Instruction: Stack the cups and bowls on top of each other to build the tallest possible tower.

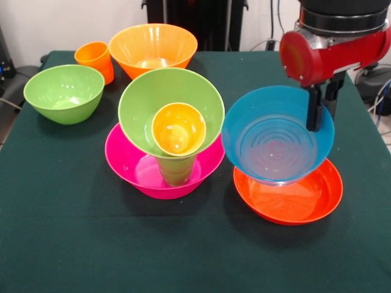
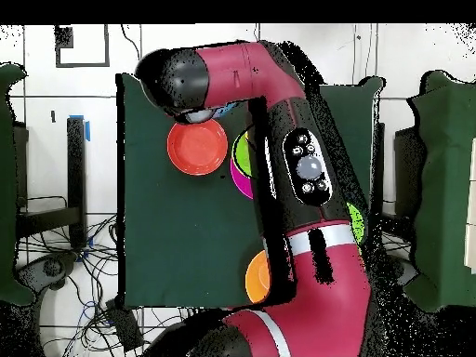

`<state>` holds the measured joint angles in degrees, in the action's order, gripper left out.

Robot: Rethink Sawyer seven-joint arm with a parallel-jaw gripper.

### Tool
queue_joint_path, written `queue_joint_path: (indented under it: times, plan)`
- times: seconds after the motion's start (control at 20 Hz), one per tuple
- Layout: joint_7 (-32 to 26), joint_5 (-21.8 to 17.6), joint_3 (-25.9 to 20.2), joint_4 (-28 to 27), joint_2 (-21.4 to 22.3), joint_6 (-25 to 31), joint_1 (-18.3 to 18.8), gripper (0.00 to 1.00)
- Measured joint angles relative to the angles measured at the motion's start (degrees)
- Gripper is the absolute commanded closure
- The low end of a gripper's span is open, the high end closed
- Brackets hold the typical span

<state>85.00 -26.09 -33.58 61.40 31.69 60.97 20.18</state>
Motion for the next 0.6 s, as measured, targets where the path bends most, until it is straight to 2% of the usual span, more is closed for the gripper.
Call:
queue_joint_path:
  times: [0.6]
  plan:
    - [0.0,-0.4,-0.6,-1.9,-1.4,2.3,0.9,1.00]
